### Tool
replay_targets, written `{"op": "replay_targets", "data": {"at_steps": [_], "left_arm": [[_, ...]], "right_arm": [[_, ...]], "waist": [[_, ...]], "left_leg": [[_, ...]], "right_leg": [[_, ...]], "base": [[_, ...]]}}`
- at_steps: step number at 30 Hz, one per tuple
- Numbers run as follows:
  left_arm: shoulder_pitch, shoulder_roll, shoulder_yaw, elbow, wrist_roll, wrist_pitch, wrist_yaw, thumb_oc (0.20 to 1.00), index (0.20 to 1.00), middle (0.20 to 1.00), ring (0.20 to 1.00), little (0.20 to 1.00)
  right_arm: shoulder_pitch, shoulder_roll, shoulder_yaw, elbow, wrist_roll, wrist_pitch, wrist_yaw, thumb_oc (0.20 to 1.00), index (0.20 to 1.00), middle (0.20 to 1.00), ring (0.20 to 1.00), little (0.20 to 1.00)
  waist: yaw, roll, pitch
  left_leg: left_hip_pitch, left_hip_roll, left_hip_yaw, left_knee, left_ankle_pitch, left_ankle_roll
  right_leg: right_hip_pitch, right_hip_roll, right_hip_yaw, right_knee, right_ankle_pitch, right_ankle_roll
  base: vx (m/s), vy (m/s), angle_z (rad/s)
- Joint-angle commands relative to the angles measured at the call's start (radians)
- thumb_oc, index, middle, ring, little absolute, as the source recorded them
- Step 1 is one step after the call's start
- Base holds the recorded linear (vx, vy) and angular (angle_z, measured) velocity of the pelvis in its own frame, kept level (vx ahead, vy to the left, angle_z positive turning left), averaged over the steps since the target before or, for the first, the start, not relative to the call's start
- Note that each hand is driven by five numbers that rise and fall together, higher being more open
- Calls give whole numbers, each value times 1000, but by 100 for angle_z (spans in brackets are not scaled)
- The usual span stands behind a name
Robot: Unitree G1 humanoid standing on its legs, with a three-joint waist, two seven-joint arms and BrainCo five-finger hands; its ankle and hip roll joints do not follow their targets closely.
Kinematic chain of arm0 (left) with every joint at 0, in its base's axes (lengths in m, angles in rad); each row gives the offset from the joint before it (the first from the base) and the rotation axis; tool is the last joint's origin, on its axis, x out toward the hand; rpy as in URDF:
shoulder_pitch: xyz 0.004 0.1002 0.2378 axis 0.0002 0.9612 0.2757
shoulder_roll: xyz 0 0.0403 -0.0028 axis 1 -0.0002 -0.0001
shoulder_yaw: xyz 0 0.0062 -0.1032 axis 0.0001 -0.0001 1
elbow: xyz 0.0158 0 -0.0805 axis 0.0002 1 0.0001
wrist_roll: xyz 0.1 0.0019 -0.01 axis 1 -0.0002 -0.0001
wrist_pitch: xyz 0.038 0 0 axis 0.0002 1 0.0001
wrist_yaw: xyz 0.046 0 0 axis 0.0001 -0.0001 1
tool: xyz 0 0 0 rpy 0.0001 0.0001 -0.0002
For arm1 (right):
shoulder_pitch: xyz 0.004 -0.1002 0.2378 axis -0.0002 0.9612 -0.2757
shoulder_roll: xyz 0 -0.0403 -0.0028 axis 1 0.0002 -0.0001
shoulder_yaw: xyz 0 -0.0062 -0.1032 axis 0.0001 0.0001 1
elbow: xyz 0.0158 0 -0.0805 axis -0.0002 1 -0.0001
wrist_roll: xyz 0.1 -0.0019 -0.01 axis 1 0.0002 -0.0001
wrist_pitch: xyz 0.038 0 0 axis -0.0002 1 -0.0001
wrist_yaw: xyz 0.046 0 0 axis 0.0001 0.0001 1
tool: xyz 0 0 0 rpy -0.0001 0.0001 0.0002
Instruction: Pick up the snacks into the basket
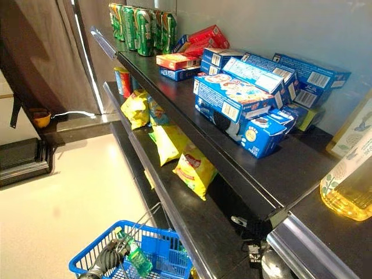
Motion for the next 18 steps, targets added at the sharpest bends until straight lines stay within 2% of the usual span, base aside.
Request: {"op": "replay_targets", "data": {"at_steps": [1,13,16,17,18], "left_arm": [[-119,-14,15,-182,12,-163,14,200,200,200,200,200],[-116,-15,35,-175,15,-167,33,200,200,200,200,200],[-108,-10,40,-182,19,-170,37,200,200,200,200,200],[-98,-7,54,-191,18,-173,43,200,200,200,200,200],[-98,-7,54,-192,18,-172,43,200,200,200,200,200]], "right_arm": [[-57,10,3,-1,-26,-39,-17,1000,1000,1000,1000,1000],[-66,15,15,22,-18,-44,-13,1000,1000,1000,1000,1000],[-68,14,16,27,-21,-44,-12,1000,1000,1000,1000,1000],[-76,13,19,33,-18,-45,-14,1000,1000,1000,1000,1000],[-76,13,19,33,-18,-46,-14,1000,1000,1000,1000,1000]], "waist": [[-6,-25,-79],[-12,-27,-68],[-8,-17,-61],[-4,-11,-51],[-4,-11,-51]], "left_leg": [[-4,0,17,58,-119,-56],[3,-3,16,47,-115,-49],[3,-2,2,56,-117,-40],[-3,-1,-17,63,-111,-37],[-4,-2,-16,63,-111,-37]], "right_leg": [[-46,-74,14,28,102,132],[-79,-70,51,75,151,147],[-103,-58,68,137,146,144],[-124,-26,93,186,129,141],[-125,-26,94,188,128,141]], "base": [[0,0,0],[-5,6,-2],[-12,-1,1],[-30,-11,3],[-34,-37,12]]}}
